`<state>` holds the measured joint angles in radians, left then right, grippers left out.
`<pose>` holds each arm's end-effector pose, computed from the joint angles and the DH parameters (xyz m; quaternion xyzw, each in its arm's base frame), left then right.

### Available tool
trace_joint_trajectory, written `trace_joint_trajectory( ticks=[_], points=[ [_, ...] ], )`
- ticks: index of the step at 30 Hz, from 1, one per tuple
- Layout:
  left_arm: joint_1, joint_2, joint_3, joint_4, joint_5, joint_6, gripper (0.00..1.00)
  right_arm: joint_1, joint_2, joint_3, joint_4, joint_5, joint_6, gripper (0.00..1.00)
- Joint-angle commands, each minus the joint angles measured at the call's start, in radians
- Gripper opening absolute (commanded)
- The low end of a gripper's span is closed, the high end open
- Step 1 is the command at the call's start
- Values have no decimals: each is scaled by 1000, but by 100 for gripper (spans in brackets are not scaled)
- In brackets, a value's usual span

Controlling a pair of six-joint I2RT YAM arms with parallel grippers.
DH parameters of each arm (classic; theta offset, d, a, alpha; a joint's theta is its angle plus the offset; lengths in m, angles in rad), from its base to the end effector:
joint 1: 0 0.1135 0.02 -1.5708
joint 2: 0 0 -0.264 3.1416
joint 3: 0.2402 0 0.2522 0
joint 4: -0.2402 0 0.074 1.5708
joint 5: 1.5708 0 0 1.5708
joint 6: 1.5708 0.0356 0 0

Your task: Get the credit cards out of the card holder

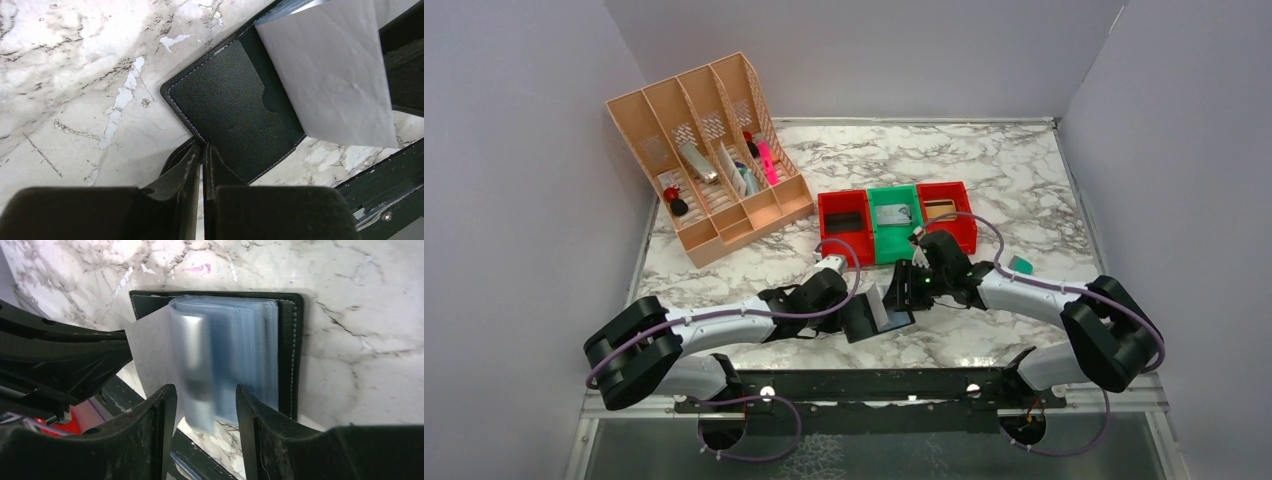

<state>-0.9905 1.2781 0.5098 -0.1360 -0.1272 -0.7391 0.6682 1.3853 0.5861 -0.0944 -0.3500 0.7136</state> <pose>0.1295 -0.1892 0.1533 0.0976 0.9382 -0.2095 0.2575 0.1906 0.1660 0.1555 -0.0367 0.9299 0.3350 0.1474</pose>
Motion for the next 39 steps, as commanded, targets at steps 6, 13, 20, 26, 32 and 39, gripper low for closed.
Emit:
trace_joint_trajectory(
  ticks=[6,13,20,26,32,39],
  points=[
    [-5,45,18,37,19,10,9,1,78,-40,177,-231,42,52],
    [-5,40,14,44,12,9,9,23,125,-61,410,-378,99,54],
    [-5,20,4,39,-3,-3,9,50,188,-25,477,-414,114,54],
    [-5,6,7,19,-20,-1,8,91,260,15,481,-413,108,54],
    [-5,-31,-17,20,-39,-18,8,120,301,61,344,-301,74,52],
    [-5,-45,-7,-20,-59,-23,8,119,365,21,310,-145,116,34]
  ],
)
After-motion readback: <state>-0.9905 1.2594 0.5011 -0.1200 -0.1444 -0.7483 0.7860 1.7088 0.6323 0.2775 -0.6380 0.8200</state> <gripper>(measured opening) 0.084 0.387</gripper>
